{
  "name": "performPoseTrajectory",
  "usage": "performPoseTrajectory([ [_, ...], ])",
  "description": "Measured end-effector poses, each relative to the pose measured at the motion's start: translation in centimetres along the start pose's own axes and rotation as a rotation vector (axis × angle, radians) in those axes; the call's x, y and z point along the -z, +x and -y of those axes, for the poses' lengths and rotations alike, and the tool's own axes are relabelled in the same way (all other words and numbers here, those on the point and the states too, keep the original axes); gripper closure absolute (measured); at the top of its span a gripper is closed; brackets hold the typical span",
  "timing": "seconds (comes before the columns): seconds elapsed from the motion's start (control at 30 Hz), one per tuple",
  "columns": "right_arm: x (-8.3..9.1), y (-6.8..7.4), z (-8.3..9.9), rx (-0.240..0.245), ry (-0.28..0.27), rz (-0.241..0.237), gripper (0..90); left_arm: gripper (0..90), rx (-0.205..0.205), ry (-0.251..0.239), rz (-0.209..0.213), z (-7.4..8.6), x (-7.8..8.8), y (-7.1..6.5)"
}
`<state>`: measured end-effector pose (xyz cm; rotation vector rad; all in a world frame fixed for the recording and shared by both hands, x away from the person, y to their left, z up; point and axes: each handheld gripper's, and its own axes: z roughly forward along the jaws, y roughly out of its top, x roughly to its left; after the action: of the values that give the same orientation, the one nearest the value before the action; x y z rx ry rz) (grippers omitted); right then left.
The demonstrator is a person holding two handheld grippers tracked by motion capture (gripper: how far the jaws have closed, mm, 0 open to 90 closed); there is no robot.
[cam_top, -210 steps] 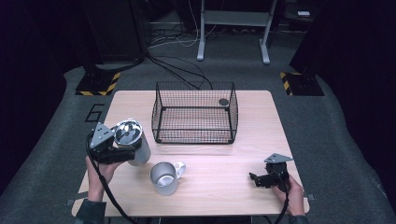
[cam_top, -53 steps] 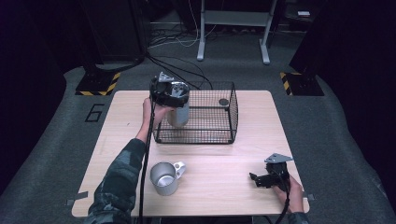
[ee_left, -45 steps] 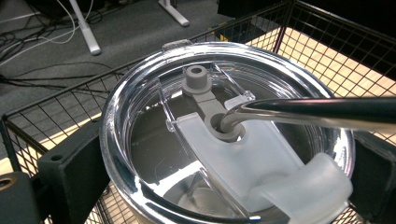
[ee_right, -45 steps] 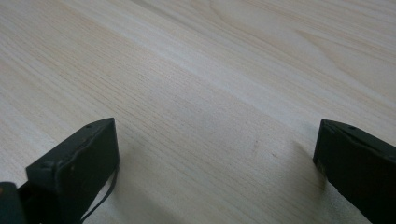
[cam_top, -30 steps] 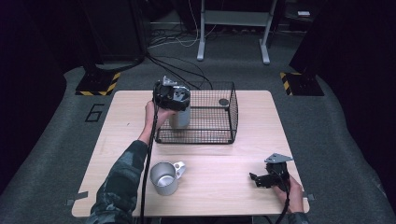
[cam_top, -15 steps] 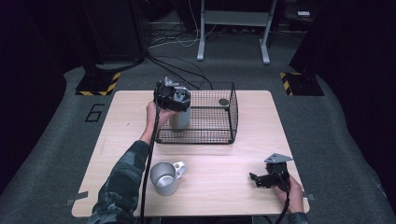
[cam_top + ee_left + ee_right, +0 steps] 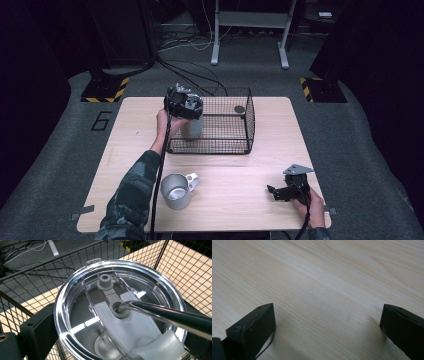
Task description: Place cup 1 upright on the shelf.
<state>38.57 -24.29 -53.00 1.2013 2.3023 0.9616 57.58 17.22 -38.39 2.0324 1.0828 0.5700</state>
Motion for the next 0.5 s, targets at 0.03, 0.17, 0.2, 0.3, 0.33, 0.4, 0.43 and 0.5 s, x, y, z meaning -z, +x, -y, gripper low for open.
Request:
performPoseTrajectory([
  [0.03, 0.0, -0.01, 0.0, 0.002, -0.001, 0.0, 0.0, 3.6, -0.002, 0.011, 0.002, 0.03, -0.06, 0.09],
  [0.17, 0.0, 0.01, 0.0, -0.001, 0.0, 0.0, 0.0, 3.6, 0.003, 0.018, 0.004, 0.26, -0.29, 0.26],
  [0.2, 0.0, 0.0, 0.0, 0.0, 0.0, 0.0, 0.0, 3.6, 0.008, 0.017, 0.004, 0.29, -0.29, 0.27],
  [0.3, 0.0, 0.01, 0.0, -0.002, 0.001, 0.0, 0.0, 3.6, 0.018, 0.013, 0.005, 0.43, -0.26, 0.37],
  [0.33, 0.0, 0.01, 0.0, -0.001, 0.0, 0.0, 0.0, 3.6, 0.018, 0.013, 0.005, 0.43, -0.26, 0.37],
  [0.4, -0.01, -0.01, 0.0, 0.001, -0.001, 0.0, 0.0, 3.5, 0.035, 0.024, 0.009, 0.63, -0.12, 0.69],
  [0.43, -0.01, 0.0, 0.0, 0.0, -0.001, 0.0, 0.0, 3.5, 0.048, 0.03, 0.007, 0.67, -0.05, 0.76],
  [0.5, 0.0, 0.01, 0.0, -0.001, 0.001, 0.0, 0.0, 3.5, 0.048, 0.036, 0.013, 0.74, 0.12, 0.89],
])
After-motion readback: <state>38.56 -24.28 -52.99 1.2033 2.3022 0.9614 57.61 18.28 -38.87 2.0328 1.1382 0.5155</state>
